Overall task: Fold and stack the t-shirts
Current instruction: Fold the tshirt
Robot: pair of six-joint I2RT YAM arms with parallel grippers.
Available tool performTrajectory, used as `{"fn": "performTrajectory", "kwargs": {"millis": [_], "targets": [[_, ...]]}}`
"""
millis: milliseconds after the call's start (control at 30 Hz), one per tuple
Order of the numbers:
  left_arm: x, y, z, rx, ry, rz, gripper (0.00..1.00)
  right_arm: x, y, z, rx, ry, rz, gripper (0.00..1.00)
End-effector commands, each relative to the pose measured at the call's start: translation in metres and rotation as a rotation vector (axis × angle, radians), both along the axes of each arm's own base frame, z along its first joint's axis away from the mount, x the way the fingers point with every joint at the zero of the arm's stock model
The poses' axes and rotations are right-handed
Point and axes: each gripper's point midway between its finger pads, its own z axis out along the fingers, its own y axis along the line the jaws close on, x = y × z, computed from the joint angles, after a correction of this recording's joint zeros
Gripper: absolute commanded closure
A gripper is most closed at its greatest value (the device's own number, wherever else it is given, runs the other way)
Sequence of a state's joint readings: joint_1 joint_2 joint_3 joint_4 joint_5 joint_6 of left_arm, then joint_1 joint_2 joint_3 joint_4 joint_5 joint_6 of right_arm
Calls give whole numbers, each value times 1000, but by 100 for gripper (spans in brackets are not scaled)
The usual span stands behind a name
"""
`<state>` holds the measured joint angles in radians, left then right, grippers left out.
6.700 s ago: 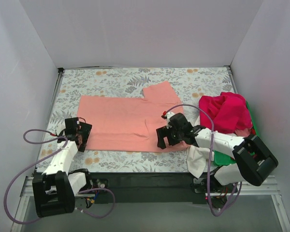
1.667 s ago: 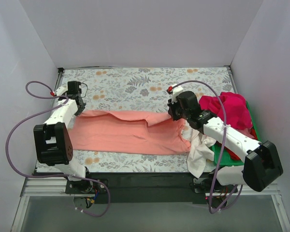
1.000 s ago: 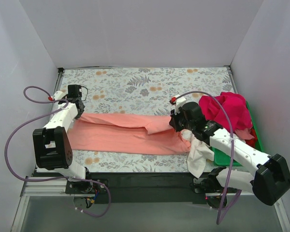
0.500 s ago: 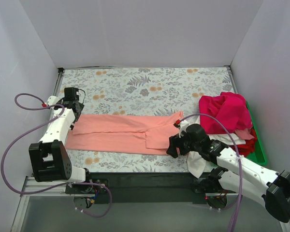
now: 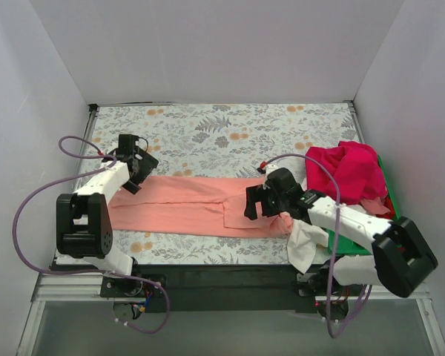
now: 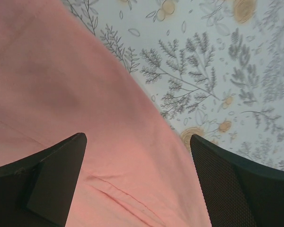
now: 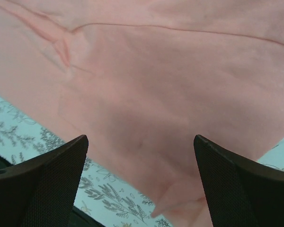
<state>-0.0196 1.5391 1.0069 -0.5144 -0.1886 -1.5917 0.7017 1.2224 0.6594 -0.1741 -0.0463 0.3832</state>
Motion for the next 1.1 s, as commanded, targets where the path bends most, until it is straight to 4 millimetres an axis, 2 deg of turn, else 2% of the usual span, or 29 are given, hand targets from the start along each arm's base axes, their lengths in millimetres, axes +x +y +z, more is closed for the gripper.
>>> {"fn": "performTrajectory", "kwargs": {"millis": [0,100,133,200,233,267,333,367,433,467,533,567,600,633,667,700,733,800,833,867,967,1000,1067], "targets": [[-2,-6,-15,-13,32,-40,9,18,-2,-18,-25,78,-105,2],[-9,-3,-29,-1,56,-34,8,23,-9,-40,-75,137,-142,1],[-10,-4,-33,-5,62,-33,8,30,-8,-41,-82,137,-150,2],[-19,-6,-46,-17,85,-42,8,41,-15,-55,-142,142,-167,2],[-23,-7,-53,-22,102,-40,8,52,-11,-52,-141,130,-171,2],[-27,-7,-57,-23,113,-41,8,60,-15,-64,-164,157,-182,2],[-41,-9,-69,-32,152,-44,8,76,-14,-69,-174,161,-172,2],[-42,-11,-68,-37,139,-43,8,95,-10,-71,-159,177,-176,2],[-52,-21,-72,-52,144,-63,7,115,-7,-72,-129,186,-161,2],[-52,-25,-66,-57,122,-65,7,136,-4,-73,-100,191,-157,2],[-60,-39,-66,-78,121,-90,7,160,5,-69,-68,167,-113,2],[-60,-45,-60,-87,97,-106,6,167,6,-82,-70,186,-89,2],[-64,-55,-59,-102,94,-113,7,194,19,-64,-34,134,-69,2],[-72,-61,-62,-114,101,-119,6,203,22,-64,-24,136,-60,2],[-74,-68,-59,-125,87,-131,6,210,26,-78,-22,164,-41,2],[-79,-78,-59,-134,88,-146,6,231,37,-62,3,123,-27,2],[-88,-82,-63,-141,104,-148,5,233,37,-77,-19,160,-21,2],[-100,-94,-65,-171,115,-152,5,248,41,-78,-33,140,-6,2],[-108,-101,-67,-197,134,-162,5,265,47,-63,-24,107,-4,2],[-118,-105,-71,-213,154,-169,4,270,47,-78,-33,130,-4,2],[-140,-133,-69,-262,164,-219,4,293,60,-74,-5,108,12,2],[-151,-147,-69,-264,169,-270,4,297,65,-74,8,101,19,2],[-161,-162,-64,-288,155,-287,3,310,76,-73,52,91,27,2]]}}
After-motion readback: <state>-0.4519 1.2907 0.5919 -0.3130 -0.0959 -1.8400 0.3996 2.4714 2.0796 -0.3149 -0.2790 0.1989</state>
